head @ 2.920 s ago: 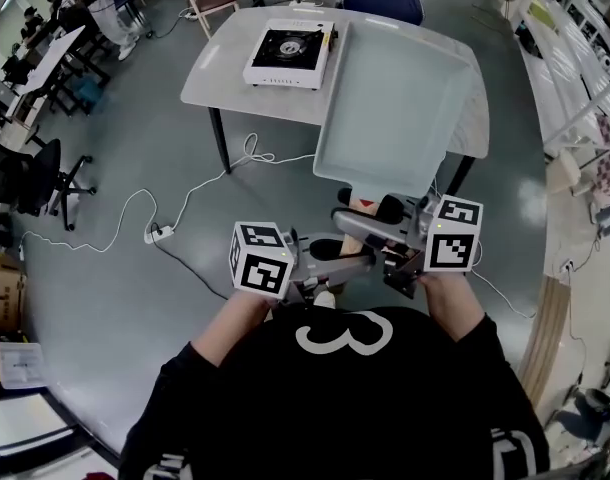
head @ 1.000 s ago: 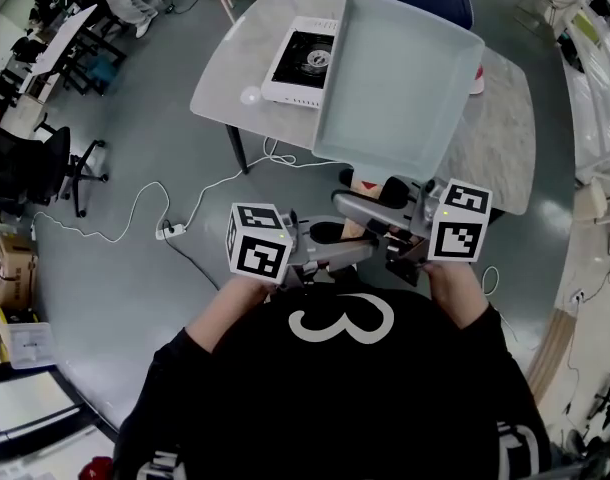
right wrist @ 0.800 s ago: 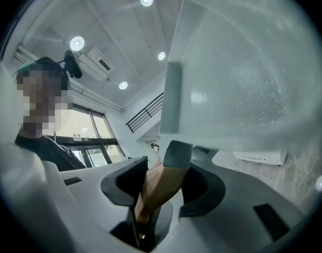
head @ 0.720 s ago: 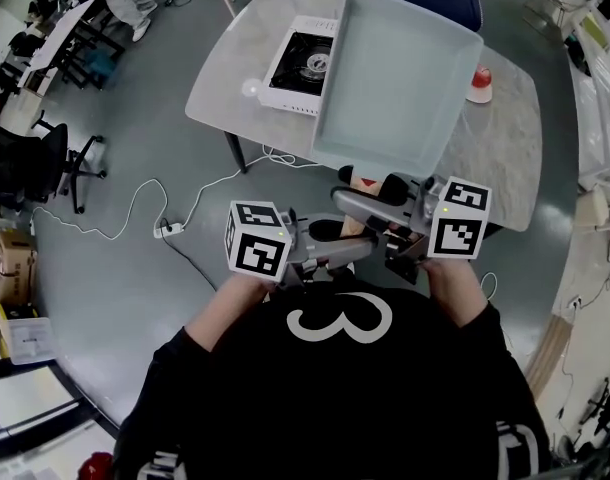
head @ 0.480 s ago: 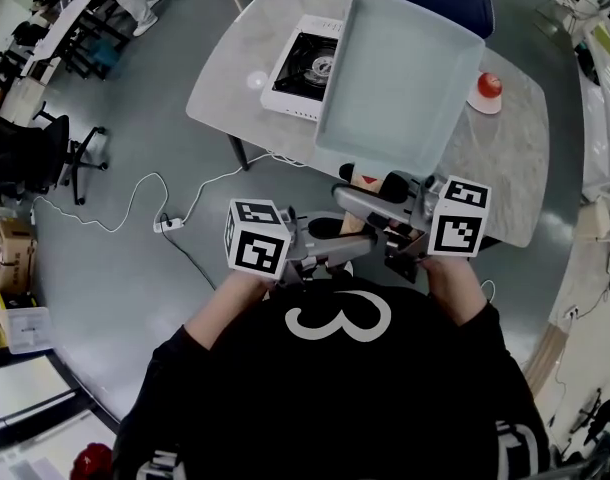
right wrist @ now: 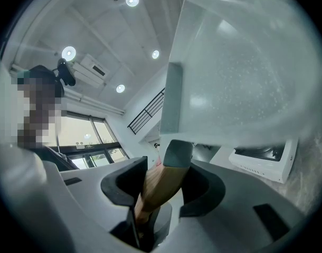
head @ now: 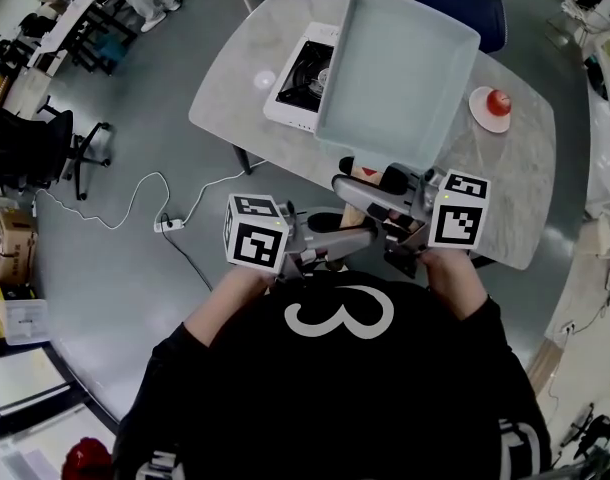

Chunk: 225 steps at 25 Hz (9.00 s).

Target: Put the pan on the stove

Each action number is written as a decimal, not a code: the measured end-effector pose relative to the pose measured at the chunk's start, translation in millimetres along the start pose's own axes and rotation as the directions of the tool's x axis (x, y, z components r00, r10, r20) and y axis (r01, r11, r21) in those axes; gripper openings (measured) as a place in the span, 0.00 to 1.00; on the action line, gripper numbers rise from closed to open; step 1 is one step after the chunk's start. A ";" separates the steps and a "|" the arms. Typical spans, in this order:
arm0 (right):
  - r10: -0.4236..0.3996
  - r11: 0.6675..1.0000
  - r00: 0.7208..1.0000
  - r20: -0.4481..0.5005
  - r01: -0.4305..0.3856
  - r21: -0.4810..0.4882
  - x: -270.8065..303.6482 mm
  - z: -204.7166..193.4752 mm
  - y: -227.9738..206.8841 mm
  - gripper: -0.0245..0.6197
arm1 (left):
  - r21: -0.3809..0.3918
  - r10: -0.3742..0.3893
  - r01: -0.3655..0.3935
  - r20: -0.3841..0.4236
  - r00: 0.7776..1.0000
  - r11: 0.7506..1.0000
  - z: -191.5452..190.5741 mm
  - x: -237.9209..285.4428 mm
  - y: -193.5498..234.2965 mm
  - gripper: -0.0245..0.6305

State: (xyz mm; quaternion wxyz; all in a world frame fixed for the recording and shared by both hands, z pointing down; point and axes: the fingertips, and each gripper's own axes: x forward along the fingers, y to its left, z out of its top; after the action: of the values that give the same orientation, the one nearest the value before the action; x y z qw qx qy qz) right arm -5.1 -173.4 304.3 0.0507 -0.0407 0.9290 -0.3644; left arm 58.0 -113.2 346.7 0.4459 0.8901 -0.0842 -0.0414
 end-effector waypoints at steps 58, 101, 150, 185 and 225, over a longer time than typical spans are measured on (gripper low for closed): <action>-0.138 0.973 0.990 0.015 0.133 0.187 98.3 40.5 -111.0 0.31 | -0.185 -0.115 0.100 -0.075 0.990 0.978 84.7 -67.3 86.3 0.15; -0.134 0.909 0.991 -0.011 0.127 0.396 100.8 2.9 -186.9 0.31 | -0.396 -0.097 0.057 -0.081 0.992 0.916 70.3 -63.5 150.4 0.17; -0.175 0.859 0.984 -0.032 0.168 0.484 96.7 -28.7 -221.2 0.33 | -0.505 -0.113 0.055 -0.085 0.990 0.861 53.1 -62.2 179.1 0.19; -0.343 0.871 0.925 0.162 0.248 0.425 90.3 -24.1 -225.2 0.38 | -0.448 -0.089 0.033 -0.104 0.991 0.894 45.4 -71.1 195.8 0.42; -0.396 0.897 0.906 0.149 0.417 -0.148 12.8 -23.6 -60.9 0.24 | 0.145 0.260 -0.292 0.201 0.944 0.945 68.2 -141.8 75.9 0.22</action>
State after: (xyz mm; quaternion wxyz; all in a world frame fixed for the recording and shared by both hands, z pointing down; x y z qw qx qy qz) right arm -18.3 -203.5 362.2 0.0230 -0.2593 0.9240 -0.2802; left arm -100.0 -185.0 366.4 0.3589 0.8975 -0.2514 -0.0508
